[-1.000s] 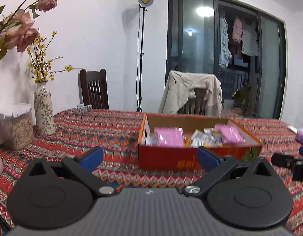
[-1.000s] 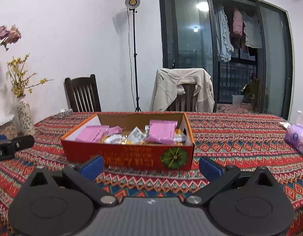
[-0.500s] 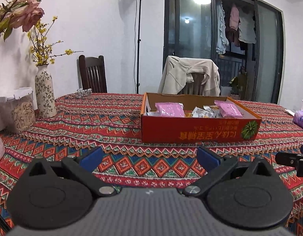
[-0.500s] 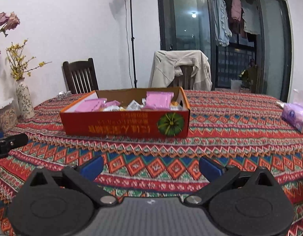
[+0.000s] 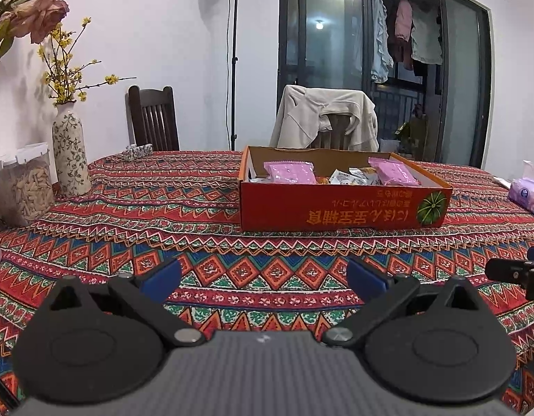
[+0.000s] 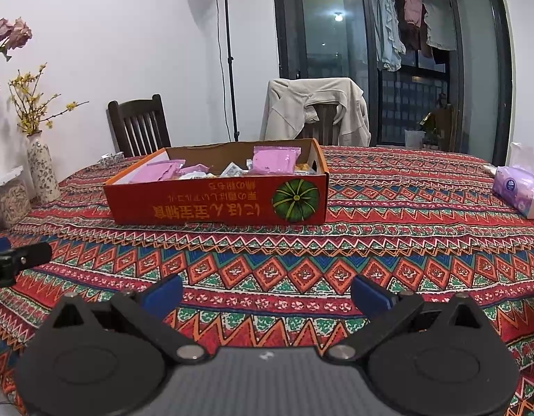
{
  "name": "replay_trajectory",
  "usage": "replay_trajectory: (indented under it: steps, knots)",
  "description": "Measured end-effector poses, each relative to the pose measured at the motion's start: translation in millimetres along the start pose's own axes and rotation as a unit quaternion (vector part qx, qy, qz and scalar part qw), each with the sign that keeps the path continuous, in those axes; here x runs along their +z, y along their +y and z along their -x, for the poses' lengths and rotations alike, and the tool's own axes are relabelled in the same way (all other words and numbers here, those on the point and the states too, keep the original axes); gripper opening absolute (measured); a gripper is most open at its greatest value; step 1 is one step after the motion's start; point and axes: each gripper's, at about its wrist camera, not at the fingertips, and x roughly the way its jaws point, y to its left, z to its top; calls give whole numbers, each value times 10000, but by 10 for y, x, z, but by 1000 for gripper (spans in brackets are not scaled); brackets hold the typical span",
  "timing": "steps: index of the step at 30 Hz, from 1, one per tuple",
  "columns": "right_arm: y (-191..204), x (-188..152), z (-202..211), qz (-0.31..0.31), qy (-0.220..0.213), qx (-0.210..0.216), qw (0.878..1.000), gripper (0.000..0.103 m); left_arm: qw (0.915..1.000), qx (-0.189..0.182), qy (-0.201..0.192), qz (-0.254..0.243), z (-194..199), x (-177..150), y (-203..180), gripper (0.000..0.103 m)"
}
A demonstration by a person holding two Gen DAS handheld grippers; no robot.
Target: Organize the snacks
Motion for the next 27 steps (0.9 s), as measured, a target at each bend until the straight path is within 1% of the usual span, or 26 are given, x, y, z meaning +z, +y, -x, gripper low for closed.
replay_trajectory:
  steps: [27]
  knots:
    - [18, -7, -53, -16, 46, 9, 10000, 103, 9999, -45, 125, 30, -65, -35, -31, 103]
